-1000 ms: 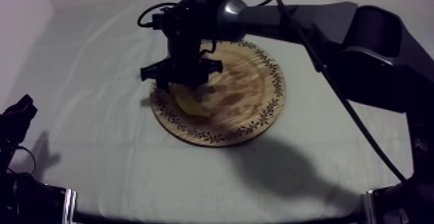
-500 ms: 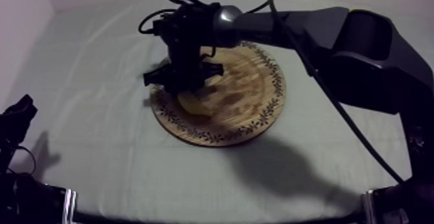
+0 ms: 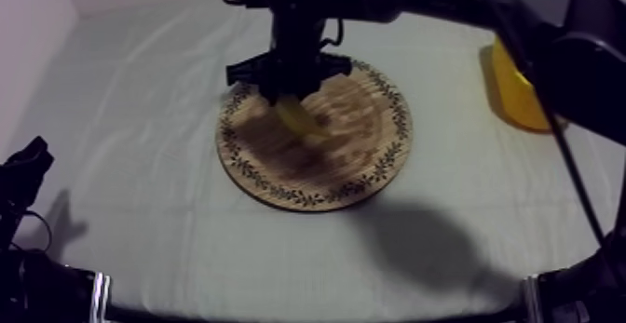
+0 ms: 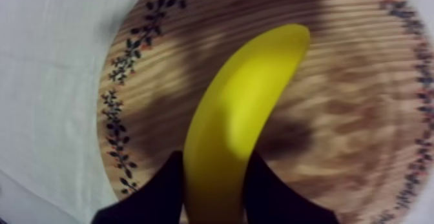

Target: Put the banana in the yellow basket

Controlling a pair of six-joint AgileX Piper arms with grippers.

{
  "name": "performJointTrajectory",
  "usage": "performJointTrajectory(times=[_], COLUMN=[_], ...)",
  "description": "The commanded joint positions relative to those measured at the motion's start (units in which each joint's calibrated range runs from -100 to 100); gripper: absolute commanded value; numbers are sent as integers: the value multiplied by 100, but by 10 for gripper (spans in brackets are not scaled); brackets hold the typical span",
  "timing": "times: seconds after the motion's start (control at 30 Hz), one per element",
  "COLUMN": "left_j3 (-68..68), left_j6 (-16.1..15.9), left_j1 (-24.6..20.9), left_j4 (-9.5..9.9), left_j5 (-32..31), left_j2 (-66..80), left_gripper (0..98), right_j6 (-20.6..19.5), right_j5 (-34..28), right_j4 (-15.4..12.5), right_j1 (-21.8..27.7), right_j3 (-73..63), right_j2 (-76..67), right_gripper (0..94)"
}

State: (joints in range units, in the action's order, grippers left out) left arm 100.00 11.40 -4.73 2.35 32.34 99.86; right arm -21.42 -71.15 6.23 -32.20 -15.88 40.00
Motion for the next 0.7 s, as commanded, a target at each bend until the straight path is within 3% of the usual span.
performJointTrajectory(times=[0.0, 0.33, 0.67], left_j3=[0, 0, 0], left_j6=[0, 0, 0], left_j1=[-1, -1, -1], left_j4=[2, 2, 2], left_j5=[0, 0, 0], left_j2=[-4, -4, -4], left_gripper=[1, 1, 1], right_j6=[47, 460, 826], right_j5=[99, 179, 158], right_j4=[39, 102, 125], right_j1=[103, 1058, 2375], right_j3=[589, 1951, 2266], right_j2=[-658, -2558, -3234], right_gripper=[179, 188, 170])
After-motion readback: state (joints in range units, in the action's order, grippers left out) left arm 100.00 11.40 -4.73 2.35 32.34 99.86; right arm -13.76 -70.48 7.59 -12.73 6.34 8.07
